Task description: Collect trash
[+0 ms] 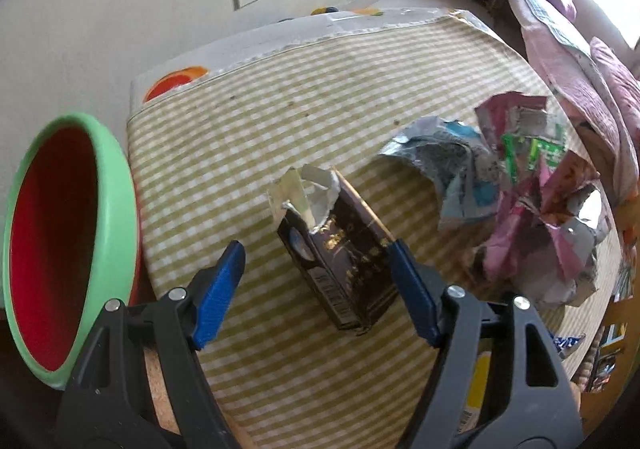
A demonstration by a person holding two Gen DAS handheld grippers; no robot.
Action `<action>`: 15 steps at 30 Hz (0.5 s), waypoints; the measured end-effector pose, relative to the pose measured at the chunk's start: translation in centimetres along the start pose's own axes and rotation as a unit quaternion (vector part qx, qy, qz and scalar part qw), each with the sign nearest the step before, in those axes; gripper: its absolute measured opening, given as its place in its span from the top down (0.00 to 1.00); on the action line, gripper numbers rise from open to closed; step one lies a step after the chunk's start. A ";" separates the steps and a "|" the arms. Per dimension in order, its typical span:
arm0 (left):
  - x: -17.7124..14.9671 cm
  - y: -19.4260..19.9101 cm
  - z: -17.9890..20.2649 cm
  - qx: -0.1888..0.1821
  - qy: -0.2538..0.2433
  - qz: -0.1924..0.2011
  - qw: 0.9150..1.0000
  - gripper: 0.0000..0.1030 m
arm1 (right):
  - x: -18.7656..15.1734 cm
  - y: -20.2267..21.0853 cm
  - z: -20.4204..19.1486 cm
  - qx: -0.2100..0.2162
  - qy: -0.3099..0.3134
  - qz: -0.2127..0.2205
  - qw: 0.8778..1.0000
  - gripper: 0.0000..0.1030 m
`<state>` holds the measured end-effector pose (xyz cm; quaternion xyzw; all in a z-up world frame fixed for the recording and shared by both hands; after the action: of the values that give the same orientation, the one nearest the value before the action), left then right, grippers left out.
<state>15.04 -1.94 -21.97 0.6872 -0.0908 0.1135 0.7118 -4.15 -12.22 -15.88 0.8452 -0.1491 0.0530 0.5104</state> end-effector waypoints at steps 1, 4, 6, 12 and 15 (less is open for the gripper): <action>0.0 0.0 0.3 0.000 -0.003 0.000 1.000 0.31 | -0.1 0.1 0.1 0.001 -0.002 0.001 1.000 0.64; 0.1 -0.9 1.0 0.008 -0.020 -0.010 1.000 0.31 | 0.1 0.0 0.2 0.001 -0.004 0.000 1.000 0.62; 0.0 -1.5 1.4 0.013 -0.029 -0.018 0.999 0.35 | 0.2 -0.2 0.1 0.000 -0.005 0.001 1.000 0.61; -0.5 -0.4 1.1 -0.009 -0.024 -0.005 1.000 0.50 | 0.1 0.0 0.8 -0.002 -0.009 0.002 1.000 0.61; -1.0 1.1 0.7 -0.021 -0.034 0.009 0.999 0.58 | 0.5 -0.3 0.4 -0.004 -0.007 0.005 1.000 0.61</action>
<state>13.81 -2.67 -21.16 0.6747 -0.1231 0.0947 0.7215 -3.58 -12.61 -16.18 0.8429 -0.1568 0.0486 0.5124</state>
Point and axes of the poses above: each gripper's, at about its wrist camera, not at the fingertips, and y roughly against the way its jaws point, z to its right, x to its top, the point moved 5 cm from there along -y, roughly the way its jaws point, and after that the axes turned 7 degrees about -z, right-handed, at the moved point
